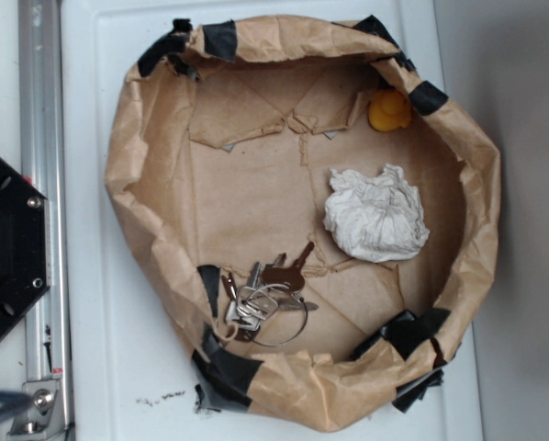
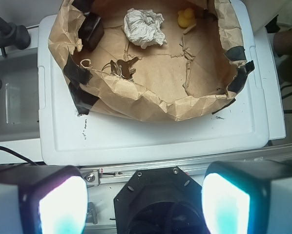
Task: Grab the white paper.
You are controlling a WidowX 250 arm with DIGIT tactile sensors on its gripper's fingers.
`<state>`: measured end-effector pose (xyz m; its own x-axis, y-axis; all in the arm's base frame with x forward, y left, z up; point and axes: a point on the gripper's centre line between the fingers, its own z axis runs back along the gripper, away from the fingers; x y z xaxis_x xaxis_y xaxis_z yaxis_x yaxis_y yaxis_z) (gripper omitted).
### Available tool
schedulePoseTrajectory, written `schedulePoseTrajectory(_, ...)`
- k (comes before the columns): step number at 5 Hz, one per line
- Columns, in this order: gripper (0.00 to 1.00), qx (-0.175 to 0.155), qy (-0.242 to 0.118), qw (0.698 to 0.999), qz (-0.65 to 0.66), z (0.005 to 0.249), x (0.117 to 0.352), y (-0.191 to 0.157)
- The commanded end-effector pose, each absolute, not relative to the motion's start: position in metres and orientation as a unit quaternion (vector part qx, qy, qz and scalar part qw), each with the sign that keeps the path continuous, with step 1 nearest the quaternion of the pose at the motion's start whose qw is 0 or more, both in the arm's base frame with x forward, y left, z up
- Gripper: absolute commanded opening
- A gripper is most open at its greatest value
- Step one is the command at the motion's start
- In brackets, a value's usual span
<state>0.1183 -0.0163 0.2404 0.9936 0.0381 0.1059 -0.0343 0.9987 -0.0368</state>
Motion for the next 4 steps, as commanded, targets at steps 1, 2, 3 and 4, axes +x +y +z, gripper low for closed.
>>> schedulePoseTrajectory(1, 1.0, -0.017, -0.053, 0.998, 0.018, 0.24, 0.118, -0.016)
schedulePoseTrajectory(2, 1.0, -0.035, -0.075, 0.996, 0.041, 0.19, 0.168, 0.001)
schedulePoseTrajectory(3, 1.0, -0.033, -0.087, 0.992, 0.081, 0.153, 0.218, 0.013)
schedulePoseTrajectory(4, 1.0, -0.04, -0.108, 0.989, 0.09, 0.146, 0.269, 0.016)
